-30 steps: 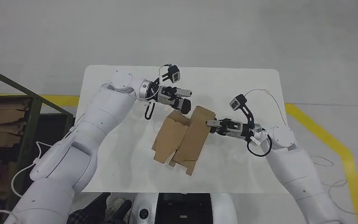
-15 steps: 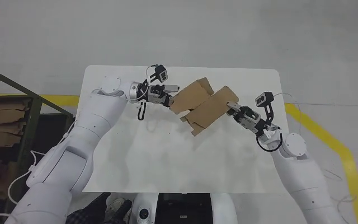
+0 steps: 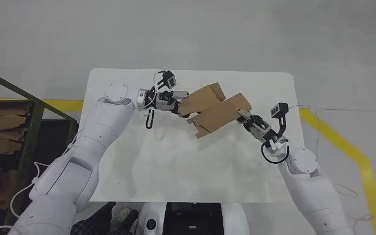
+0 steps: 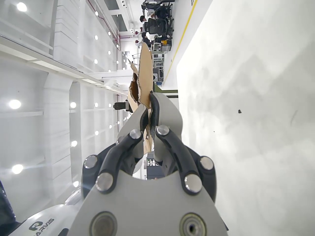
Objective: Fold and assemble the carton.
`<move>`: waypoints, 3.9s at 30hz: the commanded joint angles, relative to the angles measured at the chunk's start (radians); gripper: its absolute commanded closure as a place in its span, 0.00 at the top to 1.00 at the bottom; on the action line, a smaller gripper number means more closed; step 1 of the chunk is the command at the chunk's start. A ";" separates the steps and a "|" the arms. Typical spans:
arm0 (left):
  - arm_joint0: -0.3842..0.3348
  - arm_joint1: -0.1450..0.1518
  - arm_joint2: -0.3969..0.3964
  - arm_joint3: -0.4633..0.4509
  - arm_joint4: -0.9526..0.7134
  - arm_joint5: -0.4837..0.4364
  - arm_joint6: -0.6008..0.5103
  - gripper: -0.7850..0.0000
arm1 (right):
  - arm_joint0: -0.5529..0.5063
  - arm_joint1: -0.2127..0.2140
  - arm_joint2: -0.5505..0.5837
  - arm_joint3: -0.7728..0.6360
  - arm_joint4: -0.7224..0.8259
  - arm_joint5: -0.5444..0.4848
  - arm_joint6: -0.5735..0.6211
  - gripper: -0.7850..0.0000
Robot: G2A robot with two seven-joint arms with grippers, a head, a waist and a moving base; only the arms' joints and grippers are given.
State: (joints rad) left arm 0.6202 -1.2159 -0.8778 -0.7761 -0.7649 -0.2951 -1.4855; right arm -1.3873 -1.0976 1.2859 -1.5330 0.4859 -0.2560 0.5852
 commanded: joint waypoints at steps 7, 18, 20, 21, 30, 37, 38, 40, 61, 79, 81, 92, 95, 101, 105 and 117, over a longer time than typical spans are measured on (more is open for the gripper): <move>-0.003 0.000 -0.012 -0.045 0.025 0.020 0.003 1.00 | -0.058 0.000 0.019 -0.053 -0.059 0.018 -0.079 0.00; 0.010 0.000 -0.030 -0.073 0.030 0.042 -0.003 1.00 | -0.079 -0.005 0.042 -0.053 -0.107 -0.003 -0.168 0.00; 0.013 0.000 -0.034 -0.077 0.029 0.044 -0.002 1.00 | -0.080 -0.006 0.044 -0.055 -0.133 -0.004 -0.181 0.00; 0.014 0.000 -0.035 -0.079 0.030 0.044 -0.002 1.00 | -0.081 -0.006 0.045 -0.056 -0.144 -0.002 -0.186 0.00; 0.013 -0.002 -0.046 -0.102 0.037 0.053 0.001 1.00 | -0.089 -0.010 0.047 -0.067 -0.190 0.006 -0.209 0.00; 0.003 -0.011 -0.037 -0.094 0.052 0.057 0.008 1.00 | -0.100 -0.012 0.055 -0.083 -0.216 -0.003 -0.215 0.00; 0.001 -0.013 -0.035 -0.091 0.050 0.059 0.008 1.00 | -0.102 -0.012 0.057 -0.086 -0.230 -0.006 -0.219 0.00; -0.004 -0.018 -0.028 -0.084 0.051 0.059 0.007 1.00 | -0.107 -0.013 0.057 -0.095 -0.242 -0.014 -0.226 0.00; -0.038 -0.046 -0.008 -0.009 0.089 0.038 0.032 0.30 | -0.119 -0.021 0.070 -0.113 -0.234 -0.039 -0.207 0.00; -0.044 -0.054 -0.006 0.001 0.151 0.045 0.068 0.00 | -0.146 -0.025 0.101 -0.163 -0.245 -0.046 -0.206 0.00; -0.042 -0.054 -0.008 0.000 0.148 0.046 0.066 0.00 | -0.151 -0.025 0.104 -0.167 -0.246 -0.047 -0.209 0.00; -0.036 -0.054 -0.026 -0.007 0.134 0.028 0.015 0.00 | -0.157 -0.024 0.157 -0.137 -0.209 -0.033 -0.198 1.00; -0.037 -0.053 -0.026 -0.004 0.140 0.027 -0.007 0.00 | -0.152 -0.020 0.187 -0.124 -0.193 -0.036 -0.167 1.00; -0.038 -0.055 -0.009 -0.019 0.153 0.011 -0.050 0.00 | -0.121 -0.010 0.221 -0.097 -0.138 -0.083 0.023 1.00; -0.033 -0.052 0.018 -0.067 0.156 0.011 -0.050 0.00 | -0.066 -0.002 0.227 -0.047 -0.068 -0.096 0.220 1.00; -0.024 -0.010 0.119 -0.218 0.118 0.011 -0.050 0.00 | 0.089 0.005 0.166 0.110 0.109 -0.111 0.630 0.92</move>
State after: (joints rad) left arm 0.5973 -1.2314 -0.7705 -0.9827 -0.6390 -0.2844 -1.5359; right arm -1.3086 -1.0916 1.4576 -1.4379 0.5616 -0.3604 1.1845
